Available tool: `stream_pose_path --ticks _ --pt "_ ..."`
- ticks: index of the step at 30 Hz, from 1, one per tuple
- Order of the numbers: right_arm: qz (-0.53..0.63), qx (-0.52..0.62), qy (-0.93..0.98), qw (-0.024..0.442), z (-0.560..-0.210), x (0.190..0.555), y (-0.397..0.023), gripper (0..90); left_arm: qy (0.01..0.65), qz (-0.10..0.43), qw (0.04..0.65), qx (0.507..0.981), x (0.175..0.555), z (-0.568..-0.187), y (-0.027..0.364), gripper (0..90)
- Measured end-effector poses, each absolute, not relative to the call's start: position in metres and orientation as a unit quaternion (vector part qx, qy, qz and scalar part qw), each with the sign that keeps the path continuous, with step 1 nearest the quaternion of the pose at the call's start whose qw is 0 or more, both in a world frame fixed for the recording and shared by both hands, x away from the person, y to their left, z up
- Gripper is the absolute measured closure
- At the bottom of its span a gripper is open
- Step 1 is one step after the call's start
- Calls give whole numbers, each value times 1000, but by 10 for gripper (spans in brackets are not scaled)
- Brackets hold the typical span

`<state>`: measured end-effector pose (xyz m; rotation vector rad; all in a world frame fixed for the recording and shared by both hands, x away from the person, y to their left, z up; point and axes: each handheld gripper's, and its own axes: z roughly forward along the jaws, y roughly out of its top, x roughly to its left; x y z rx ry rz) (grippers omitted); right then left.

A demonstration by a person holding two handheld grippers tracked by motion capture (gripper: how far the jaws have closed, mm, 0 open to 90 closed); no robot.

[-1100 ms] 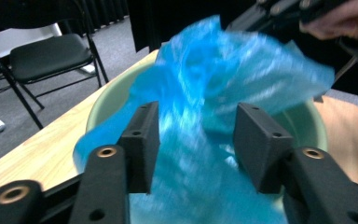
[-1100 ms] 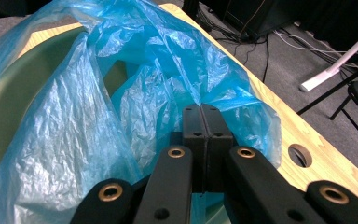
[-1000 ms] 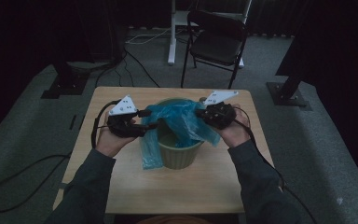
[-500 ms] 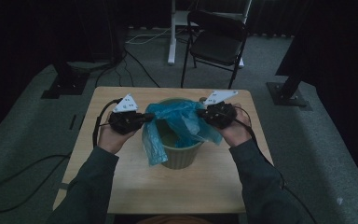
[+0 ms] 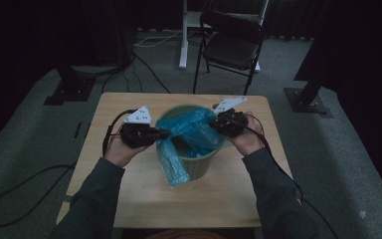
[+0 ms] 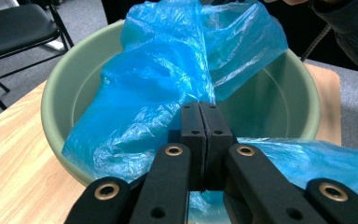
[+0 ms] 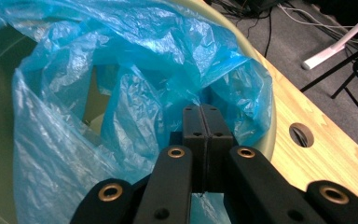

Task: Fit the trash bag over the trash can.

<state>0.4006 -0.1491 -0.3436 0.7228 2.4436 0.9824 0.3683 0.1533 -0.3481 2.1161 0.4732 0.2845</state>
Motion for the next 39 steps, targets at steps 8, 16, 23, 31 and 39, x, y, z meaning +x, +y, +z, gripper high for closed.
stream_pose_path --ticks 8,16,23,31,39 --pt "353 270 873 204 -345 408 -150 900 228 134 469 843 378 -343 160 894" --pt "347 284 866 221 -345 421 -150 900 251 141 466 837 396 -343 157 895" --pt "339 287 862 244 -342 428 -148 900 273 145 465 830 412 -342 157 894" --pt "341 293 858 250 -343 438 -147 900 293 145 463 824 427 -346 159 893" --pt "327 268 877 230 -352 438 -138 900 302 139 456 825 430 -349 164 889"
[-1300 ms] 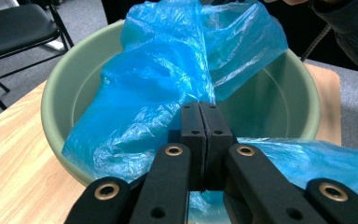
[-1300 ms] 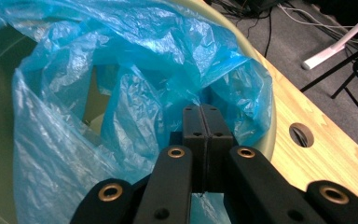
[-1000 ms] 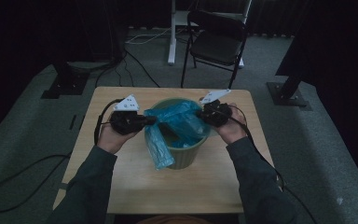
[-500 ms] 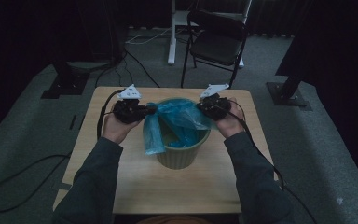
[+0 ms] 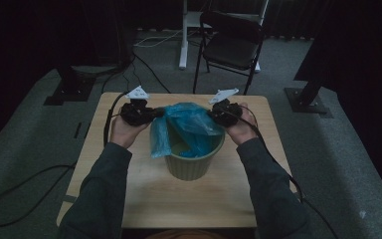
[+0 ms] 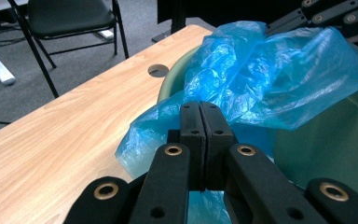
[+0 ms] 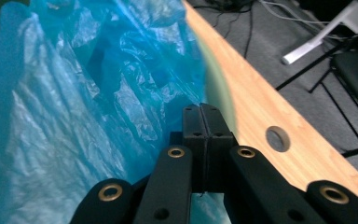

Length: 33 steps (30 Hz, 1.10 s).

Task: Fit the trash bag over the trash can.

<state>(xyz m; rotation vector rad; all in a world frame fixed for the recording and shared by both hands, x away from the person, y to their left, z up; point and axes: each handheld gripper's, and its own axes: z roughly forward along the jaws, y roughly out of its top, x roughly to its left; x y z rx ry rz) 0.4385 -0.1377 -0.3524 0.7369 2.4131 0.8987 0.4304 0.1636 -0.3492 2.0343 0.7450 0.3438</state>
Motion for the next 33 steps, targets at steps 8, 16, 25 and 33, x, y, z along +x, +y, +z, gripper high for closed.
stream_pose_path --ticks 8,16,25,33 --pt "330 248 894 174 -356 438 -134 900 301 139 461 823 429 -348 166 885" --pt "357 288 865 205 -340 442 -153 900 286 131 460 831 429 -343 157 884" --pt "332 314 859 233 -345 460 -157 900 287 143 443 837 441 -336 148 872" --pt "317 321 863 226 -355 472 -153 900 314 165 422 834 464 -344 143 882"
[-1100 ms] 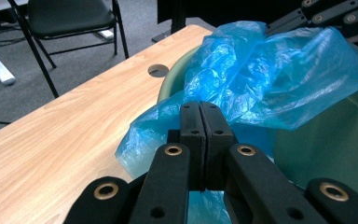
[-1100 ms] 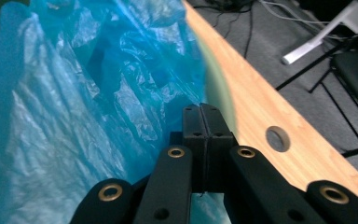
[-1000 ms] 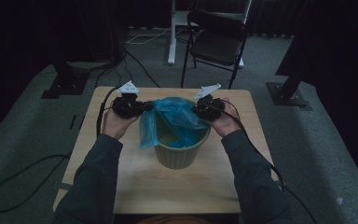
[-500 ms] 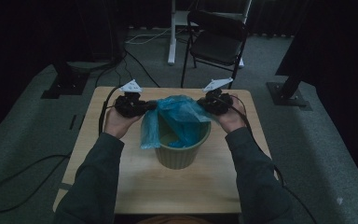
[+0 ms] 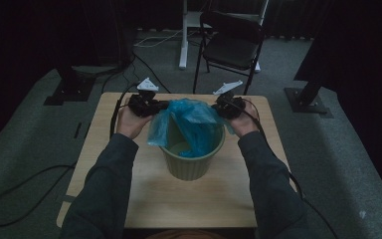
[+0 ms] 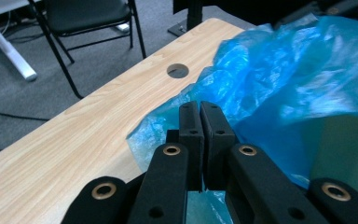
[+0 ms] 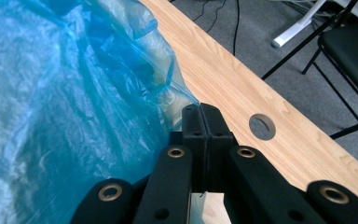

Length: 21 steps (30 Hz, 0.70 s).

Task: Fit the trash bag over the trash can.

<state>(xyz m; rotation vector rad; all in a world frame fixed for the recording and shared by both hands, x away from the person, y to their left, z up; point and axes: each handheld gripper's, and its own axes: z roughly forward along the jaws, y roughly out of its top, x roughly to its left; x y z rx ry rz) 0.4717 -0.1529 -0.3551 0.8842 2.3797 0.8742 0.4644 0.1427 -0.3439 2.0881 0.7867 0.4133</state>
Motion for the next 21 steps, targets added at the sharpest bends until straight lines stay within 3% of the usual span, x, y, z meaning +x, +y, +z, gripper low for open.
stream_pose_path --ticks 5,21 --pt "314 324 864 223 -358 474 -152 900 330 155 421 831 476 -352 142 888" --pt "313 334 868 192 -372 479 -159 900 362 57 449 815 502 -378 152 883"
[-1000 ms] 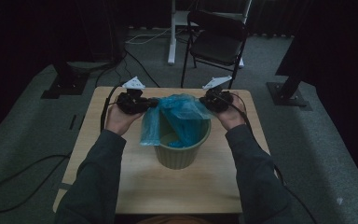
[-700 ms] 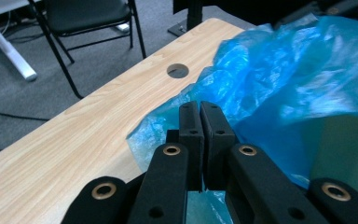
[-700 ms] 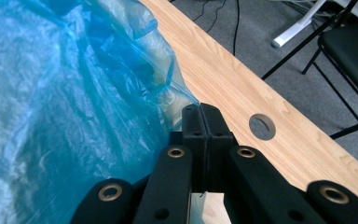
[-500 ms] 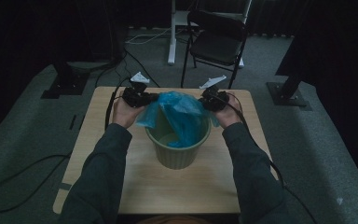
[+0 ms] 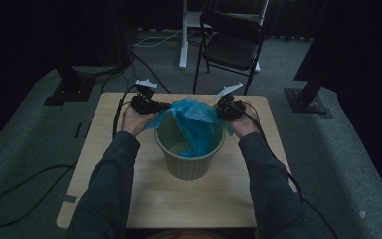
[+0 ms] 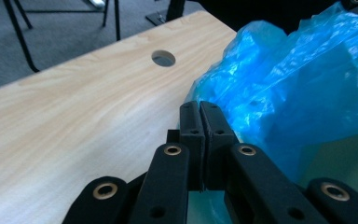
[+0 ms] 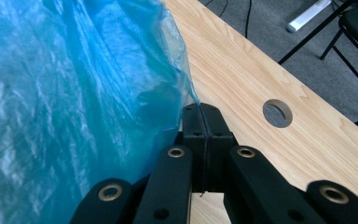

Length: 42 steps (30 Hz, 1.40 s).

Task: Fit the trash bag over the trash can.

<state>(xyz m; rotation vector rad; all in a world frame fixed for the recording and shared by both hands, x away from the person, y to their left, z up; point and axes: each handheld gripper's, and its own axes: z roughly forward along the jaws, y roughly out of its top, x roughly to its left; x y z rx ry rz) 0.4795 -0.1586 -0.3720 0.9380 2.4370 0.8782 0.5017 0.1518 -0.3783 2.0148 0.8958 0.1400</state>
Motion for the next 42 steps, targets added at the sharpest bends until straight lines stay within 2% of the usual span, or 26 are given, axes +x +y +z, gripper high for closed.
stream_pose_path --ticks 6,13,23,35,42 --pt "310 335 870 188 -374 481 -159 900 370 62 436 818 503 -385 152 858" --pt "312 341 867 187 -376 481 -167 900 372 87 479 790 493 -367 172 784" --pt "314 342 867 181 -376 481 -167 900 336 103 514 783 477 -352 170 651" --pt "320 342 866 178 -376 482 -166 900 267 143 493 816 460 -328 132 570" --pt "320 343 866 175 -376 481 -167 900 252 161 482 824 459 -329 117 453"
